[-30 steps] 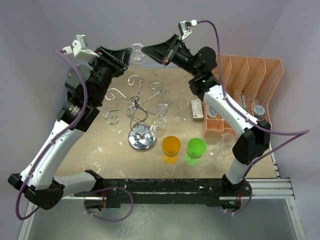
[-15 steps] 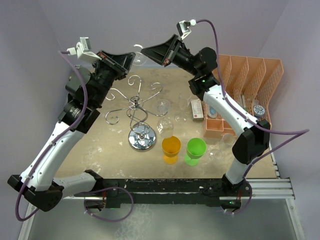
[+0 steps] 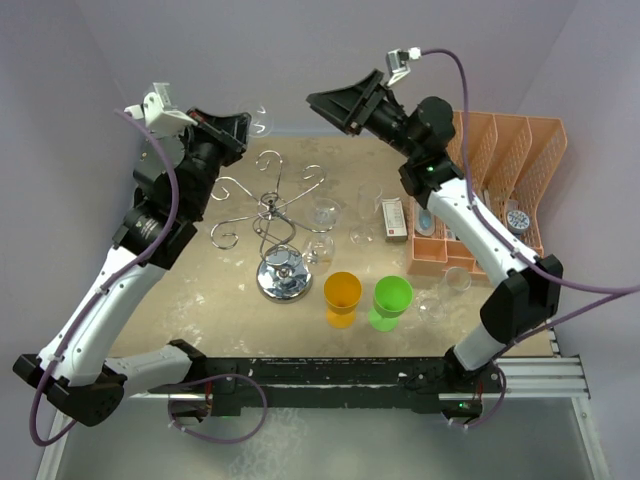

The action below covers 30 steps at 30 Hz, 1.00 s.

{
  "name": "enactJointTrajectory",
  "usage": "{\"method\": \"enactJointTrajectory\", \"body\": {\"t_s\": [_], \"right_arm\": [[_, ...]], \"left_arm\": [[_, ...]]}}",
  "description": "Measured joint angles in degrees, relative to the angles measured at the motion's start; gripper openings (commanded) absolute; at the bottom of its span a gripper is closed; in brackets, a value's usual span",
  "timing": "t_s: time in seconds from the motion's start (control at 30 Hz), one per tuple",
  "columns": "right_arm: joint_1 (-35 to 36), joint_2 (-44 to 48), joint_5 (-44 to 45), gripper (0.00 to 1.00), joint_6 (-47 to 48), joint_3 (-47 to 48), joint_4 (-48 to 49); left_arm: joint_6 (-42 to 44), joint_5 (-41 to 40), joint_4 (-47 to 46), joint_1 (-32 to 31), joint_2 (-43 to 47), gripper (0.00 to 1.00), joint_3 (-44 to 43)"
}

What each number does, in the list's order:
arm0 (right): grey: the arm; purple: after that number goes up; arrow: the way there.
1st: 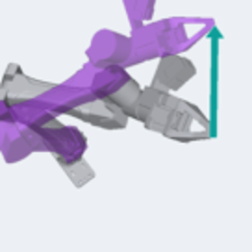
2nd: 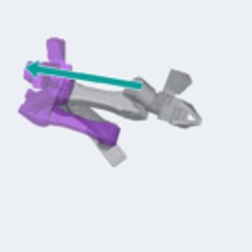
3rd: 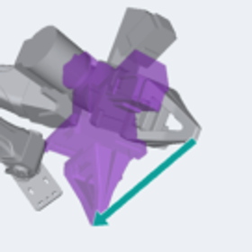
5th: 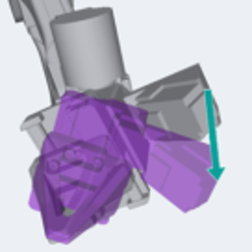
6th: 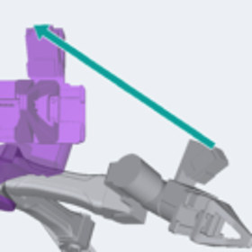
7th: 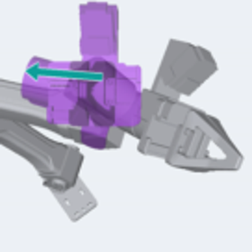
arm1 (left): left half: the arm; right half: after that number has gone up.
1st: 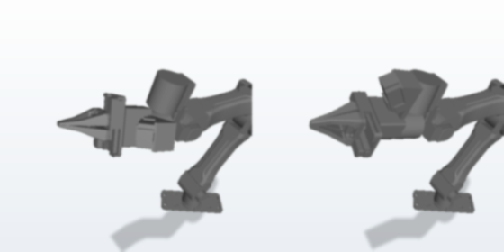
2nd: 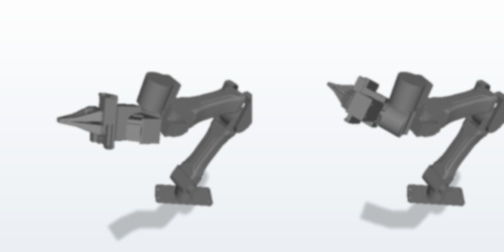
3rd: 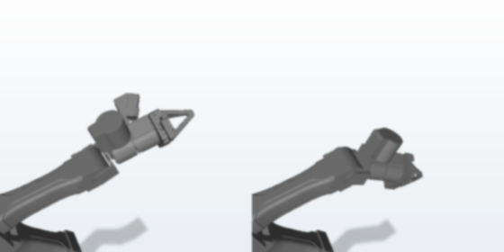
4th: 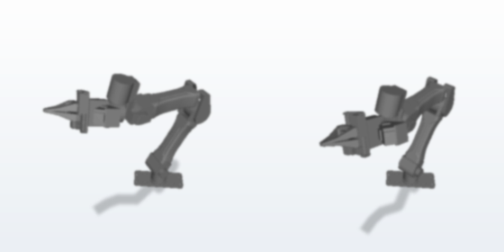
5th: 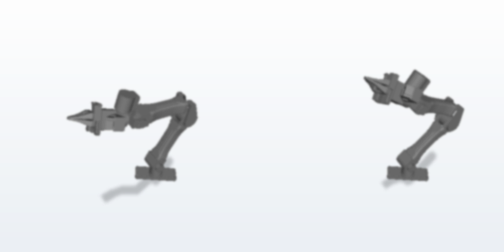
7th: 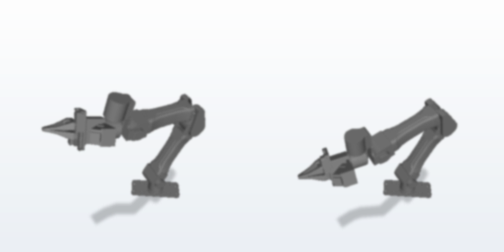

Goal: Place the wine glass upside down on the wine glass rack

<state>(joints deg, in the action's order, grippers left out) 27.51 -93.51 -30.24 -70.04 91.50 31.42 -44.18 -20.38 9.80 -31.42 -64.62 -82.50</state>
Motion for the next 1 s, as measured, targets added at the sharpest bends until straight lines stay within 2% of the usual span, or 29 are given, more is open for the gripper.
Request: {"method": "enactJointTrajectory", "body": {"t_s": [0.17, 0.37, 0.77, 1.0], "right_arm": [[-2.8, 5.95, 2.49, 0.58, 1.51, -6.29, -0.98], [-2.8, 13.4, 4.17, 0.58, 5.55, -14.4, -3.56], [-2.78, 24.15, 8.0, 0.58, 14.47, -19.28, -11.96], [-2.78, 25.88, 9.33, 0.57, 17.07, -22.75, -14.47]], "left_arm": [[-0.26, -3.02, 2.64, 0.61, 1.01, 0.0, 0.76], [-1.9, -1.86, 6.21, 0.68, 4.61, 0.0, 5.95], [-4.42, 3.52, 7.45, 0.68, 5.29, 0.0, 8.72], [-8.07, 5.7, 7.67, 0.66, 5.22, 0.0, 10.14]]}}
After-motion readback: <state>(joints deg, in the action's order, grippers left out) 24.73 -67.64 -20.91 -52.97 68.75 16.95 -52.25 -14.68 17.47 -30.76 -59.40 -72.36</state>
